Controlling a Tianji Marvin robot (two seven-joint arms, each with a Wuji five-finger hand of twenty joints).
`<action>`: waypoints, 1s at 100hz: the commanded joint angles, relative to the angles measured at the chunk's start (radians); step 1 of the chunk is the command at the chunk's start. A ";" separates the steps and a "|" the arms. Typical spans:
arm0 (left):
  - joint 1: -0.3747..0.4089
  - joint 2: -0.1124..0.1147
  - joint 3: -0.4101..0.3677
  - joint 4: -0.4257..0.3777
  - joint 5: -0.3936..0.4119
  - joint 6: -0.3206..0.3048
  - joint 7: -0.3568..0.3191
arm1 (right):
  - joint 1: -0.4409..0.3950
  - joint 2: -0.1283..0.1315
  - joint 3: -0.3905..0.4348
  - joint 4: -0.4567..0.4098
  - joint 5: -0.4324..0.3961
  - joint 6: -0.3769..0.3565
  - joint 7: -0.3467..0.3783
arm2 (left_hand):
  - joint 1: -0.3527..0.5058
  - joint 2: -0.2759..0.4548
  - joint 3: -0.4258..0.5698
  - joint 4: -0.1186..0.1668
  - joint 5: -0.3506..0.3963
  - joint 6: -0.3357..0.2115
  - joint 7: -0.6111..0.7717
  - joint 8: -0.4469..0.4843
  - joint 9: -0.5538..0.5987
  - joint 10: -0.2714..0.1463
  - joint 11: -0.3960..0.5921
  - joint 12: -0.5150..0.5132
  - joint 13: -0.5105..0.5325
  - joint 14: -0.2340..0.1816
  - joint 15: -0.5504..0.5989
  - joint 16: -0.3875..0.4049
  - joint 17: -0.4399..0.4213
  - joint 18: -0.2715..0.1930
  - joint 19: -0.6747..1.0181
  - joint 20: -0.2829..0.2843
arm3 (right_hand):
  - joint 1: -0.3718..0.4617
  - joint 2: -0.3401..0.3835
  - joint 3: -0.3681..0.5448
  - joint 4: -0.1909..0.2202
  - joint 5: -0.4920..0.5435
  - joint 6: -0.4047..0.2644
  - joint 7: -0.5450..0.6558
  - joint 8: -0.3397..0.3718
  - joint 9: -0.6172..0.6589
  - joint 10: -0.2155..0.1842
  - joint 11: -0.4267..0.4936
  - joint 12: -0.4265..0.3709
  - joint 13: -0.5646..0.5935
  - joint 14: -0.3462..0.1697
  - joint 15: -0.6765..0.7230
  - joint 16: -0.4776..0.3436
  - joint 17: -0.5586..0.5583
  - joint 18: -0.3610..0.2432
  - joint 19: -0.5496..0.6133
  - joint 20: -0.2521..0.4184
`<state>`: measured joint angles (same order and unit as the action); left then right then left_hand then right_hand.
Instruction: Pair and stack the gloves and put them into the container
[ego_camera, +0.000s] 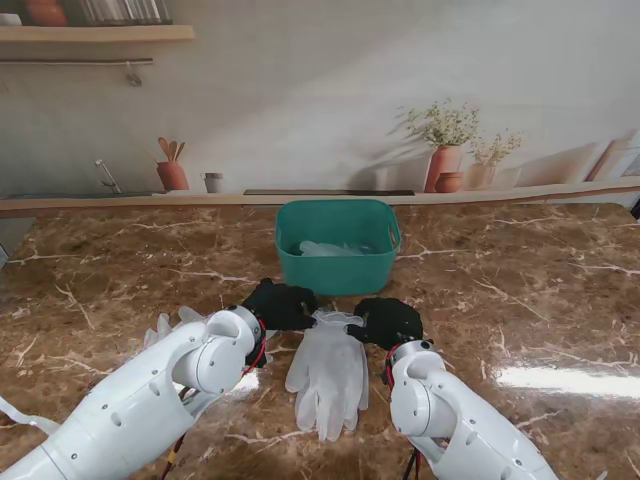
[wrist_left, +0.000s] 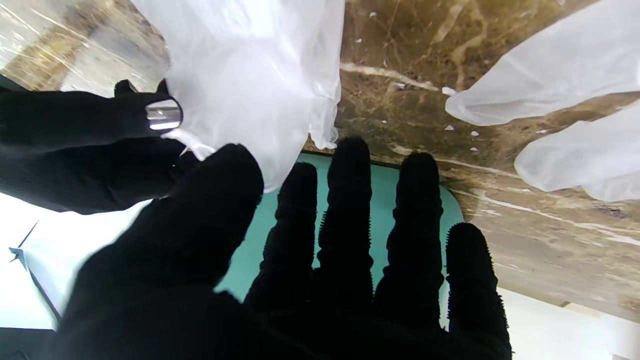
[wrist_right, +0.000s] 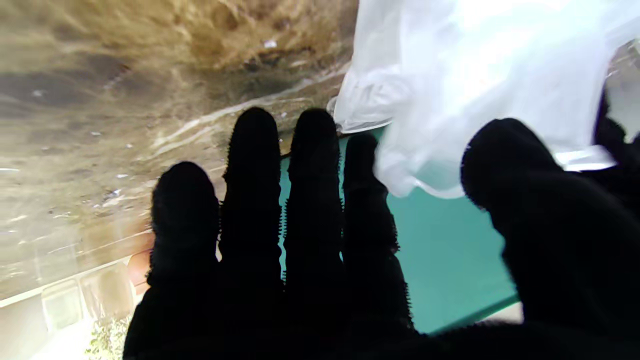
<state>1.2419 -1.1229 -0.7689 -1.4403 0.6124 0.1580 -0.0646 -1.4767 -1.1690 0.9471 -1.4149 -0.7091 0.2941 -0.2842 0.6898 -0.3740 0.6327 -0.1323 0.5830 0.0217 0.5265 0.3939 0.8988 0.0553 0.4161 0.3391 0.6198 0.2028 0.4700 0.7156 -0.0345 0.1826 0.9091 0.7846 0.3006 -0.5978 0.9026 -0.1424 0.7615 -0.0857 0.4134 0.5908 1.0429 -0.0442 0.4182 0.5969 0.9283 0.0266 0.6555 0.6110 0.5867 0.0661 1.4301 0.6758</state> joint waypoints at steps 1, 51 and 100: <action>0.035 0.007 -0.020 -0.025 0.018 -0.004 -0.003 | -0.029 0.014 0.008 -0.023 -0.022 0.034 0.026 | -0.035 0.040 0.028 0.033 -0.028 0.032 -0.125 -0.097 -0.107 0.006 -0.045 -0.024 -0.076 -0.010 -0.063 -0.050 -0.034 -0.002 -0.049 -0.031 | -0.036 0.017 -0.048 0.039 -0.088 0.037 -0.063 0.002 -0.129 -0.006 -0.041 -0.038 -0.094 -0.025 -0.051 -0.026 -0.055 -0.032 -0.034 0.003; 0.287 0.017 -0.245 -0.213 0.109 -0.065 0.104 | 0.032 0.028 -0.064 -0.036 -0.122 0.079 0.056 | -0.030 0.051 -0.071 0.039 -0.038 0.024 -0.273 -0.197 -0.387 -0.026 -0.142 -0.096 -0.255 -0.107 -0.247 -0.253 -0.025 -0.048 -0.298 -0.206 | 0.057 -0.147 -0.001 0.015 -0.182 0.094 -0.105 -0.047 -0.364 0.029 -0.110 -0.231 -0.214 -0.022 -0.310 -0.206 -0.142 0.024 -0.313 -0.036; 0.409 0.016 -0.354 -0.309 0.138 -0.099 0.149 | 0.179 0.008 -0.271 0.076 -0.112 0.288 0.125 | -0.025 0.052 -0.080 0.038 0.004 0.009 -0.244 -0.183 -0.356 -0.043 -0.151 -0.101 -0.234 -0.122 -0.258 -0.267 -0.033 -0.031 -0.302 -0.205 | 0.016 -0.256 0.128 -0.032 -0.258 0.149 -0.166 -0.148 -0.258 -0.058 0.267 0.116 -0.220 -0.053 0.030 0.055 -0.129 -0.048 -0.176 0.033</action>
<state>1.6387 -1.1062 -1.1207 -1.7363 0.7564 0.0575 0.0735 -1.3024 -1.1440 0.6872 -1.3622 -0.8484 0.5592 -0.1751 0.6822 -0.3447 0.5858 -0.1162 0.5728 0.0455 0.2724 0.2087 0.5261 0.0426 0.2870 0.2479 0.3869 0.1248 0.2438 0.4619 -0.0560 0.1457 0.6223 0.5808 0.3462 -0.8148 0.9984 -0.1300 0.5102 0.0566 0.2475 0.4600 0.7450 -0.0623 0.5640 0.6007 0.7349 -0.0199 0.6186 0.6075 0.4808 0.0462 1.2170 0.6855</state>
